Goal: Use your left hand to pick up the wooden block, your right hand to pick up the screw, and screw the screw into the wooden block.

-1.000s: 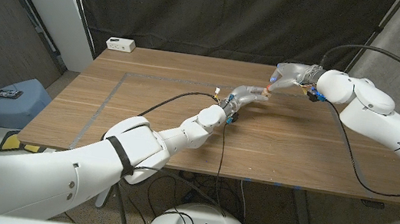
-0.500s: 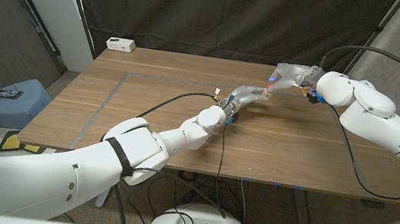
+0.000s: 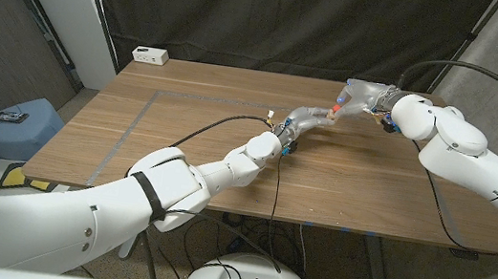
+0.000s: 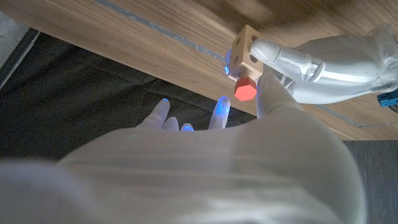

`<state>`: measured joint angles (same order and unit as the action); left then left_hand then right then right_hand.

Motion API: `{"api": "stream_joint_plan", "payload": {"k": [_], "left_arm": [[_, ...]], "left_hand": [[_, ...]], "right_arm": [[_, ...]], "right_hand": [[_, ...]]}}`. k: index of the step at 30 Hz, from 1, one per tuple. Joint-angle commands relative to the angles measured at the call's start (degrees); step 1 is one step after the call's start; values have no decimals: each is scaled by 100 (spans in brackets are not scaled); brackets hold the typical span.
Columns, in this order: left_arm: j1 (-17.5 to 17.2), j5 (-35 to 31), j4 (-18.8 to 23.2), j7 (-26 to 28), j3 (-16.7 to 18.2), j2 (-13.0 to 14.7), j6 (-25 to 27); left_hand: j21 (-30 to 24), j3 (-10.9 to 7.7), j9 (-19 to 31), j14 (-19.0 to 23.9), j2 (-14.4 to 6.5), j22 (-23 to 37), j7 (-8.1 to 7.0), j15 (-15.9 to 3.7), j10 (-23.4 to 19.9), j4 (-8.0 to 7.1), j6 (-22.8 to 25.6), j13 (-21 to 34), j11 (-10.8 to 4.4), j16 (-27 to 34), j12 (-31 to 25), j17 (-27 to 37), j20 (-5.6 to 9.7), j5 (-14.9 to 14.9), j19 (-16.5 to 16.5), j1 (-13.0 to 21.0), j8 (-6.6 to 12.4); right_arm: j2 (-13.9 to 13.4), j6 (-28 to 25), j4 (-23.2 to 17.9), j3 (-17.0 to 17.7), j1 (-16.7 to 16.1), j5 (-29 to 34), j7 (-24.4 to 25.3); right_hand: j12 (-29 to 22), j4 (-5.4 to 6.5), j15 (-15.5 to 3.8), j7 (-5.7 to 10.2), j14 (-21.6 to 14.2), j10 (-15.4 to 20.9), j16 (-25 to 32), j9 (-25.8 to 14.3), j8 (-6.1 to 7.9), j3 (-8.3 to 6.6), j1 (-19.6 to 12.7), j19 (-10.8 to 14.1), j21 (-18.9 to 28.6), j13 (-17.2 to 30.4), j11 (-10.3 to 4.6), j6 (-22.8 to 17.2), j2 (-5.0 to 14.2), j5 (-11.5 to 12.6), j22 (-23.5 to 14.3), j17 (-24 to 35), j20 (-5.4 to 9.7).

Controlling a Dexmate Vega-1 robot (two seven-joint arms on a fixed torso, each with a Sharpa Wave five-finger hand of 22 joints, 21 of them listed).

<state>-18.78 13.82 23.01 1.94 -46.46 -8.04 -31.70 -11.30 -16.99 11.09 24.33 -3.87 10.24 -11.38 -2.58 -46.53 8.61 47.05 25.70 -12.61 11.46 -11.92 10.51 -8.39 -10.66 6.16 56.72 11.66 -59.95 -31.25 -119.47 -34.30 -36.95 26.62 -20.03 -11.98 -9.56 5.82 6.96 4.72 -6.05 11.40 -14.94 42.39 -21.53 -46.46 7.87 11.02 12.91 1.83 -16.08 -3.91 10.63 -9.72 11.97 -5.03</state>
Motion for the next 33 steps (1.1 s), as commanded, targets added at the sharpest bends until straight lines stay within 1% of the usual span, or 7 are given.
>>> {"api": "stream_joint_plan", "payload": {"k": [1, 10, 12, 14, 16, 22, 33], "left_arm": [[-33, -22, 40, 31, 7, 19, -28], [-44, -31, 56, 26, 13, 25, -38], [-42, -32, 52, 19, 12, 23, -38], [-42, -28, 52, 13, 15, 18, -31], [-38, -32, 48, 7, 12, 17, -28], [-18, -43, 26, 8, 2, 4, -25], [31, -35, -35, -35, -20, -32, 23]], "left_hand": [[-36, -5, 21, 5, -53, 20, 43, -307, 31, -66, -74, 116, -2, 28, -13, 22, -51, -35, 3, -56, -24], [-37, 8, 23, 13, -55, 20, 20, -306, 60, -71, -77, 119, -5, 29, -10, 18, -52, -42, 8, -84, -22], [-37, 9, 23, 13, -64, 20, 34, -296, 67, -75, -102, 119, -4, 30, -9, 20, -60, -43, 8, -91, -30], [-34, 8, 24, -2, -124, 20, 76, -259, 133, -123, -220, 121, 6, 28, 7, 31, -94, -45, -1, -159, -73], [-35, 15, 25, 3, -122, 20, 76, -262, 148, -131, -221, 121, 6, 29, 9, 30, -90, -43, 2, -181, -71], [-34, 31, 27, 2, -117, 20, 73, -252, 180, -146, -252, 123, 5, 24, 11, 26, -96, -39, -1, -231, -77], [-35, 21, 28, 18, -78, 20, 42, -284, 145, -77, -152, 132, -4, 10, -25, -3, -71, -48, 3, -200, -26]], "right_arm": [[75, -136, -50, -93, -65, 327, 67], [141, -131, -23, -81, -114, 448, 144], [157, -119, -7, -74, -125, 460, 170], [174, -84, 27, -70, -127, 467, 202], [185, -64, 52, -59, -125, 458, 204], [210, -26, 100, -56, -102, 500, 211], [195, 47, 138, -24, -57, 524, 136]], "right_hand": [[-31, -38, -24, 17, -40, 5, 33, -11, 35, -41, -88, 49, 11, 30, -44, -48, -28, 57, -11, 9, -11], [-70, -54, -65, 22, -86, 93, 42, 7, 127, -102, -245, 92, 21, 35, -109, -271, -47, 75, -12, 1, 2], [-80, -54, -79, 23, -103, 120, 47, 5, 156, -125, -289, 109, 25, 37, -134, -332, -33, 80, -12, 1, 7], [-85, -60, -92, 14, -119, 134, 50, 1, 183, -148, -342, 114, 25, 38, -148, -380, -26, 83, -12, -2, 10], [-98, -68, -109, 19, -137, 171, 52, -11, 227, -189, -437, 141, 31, 39, -186, -451, -1, 86, -12, -8, 26], [-116, -64, -146, 36, -166, 224, 55, -28, 282, -217, -528, 159, 31, 40, -218, -532, 13, 78, -12, -17, 36], [-121, -20, -140, 72, -182, 249, 56, -49, 322, -207, -528, 162, 25, 42, -215, -563, 6, 58, -12, -16, 33]]}}
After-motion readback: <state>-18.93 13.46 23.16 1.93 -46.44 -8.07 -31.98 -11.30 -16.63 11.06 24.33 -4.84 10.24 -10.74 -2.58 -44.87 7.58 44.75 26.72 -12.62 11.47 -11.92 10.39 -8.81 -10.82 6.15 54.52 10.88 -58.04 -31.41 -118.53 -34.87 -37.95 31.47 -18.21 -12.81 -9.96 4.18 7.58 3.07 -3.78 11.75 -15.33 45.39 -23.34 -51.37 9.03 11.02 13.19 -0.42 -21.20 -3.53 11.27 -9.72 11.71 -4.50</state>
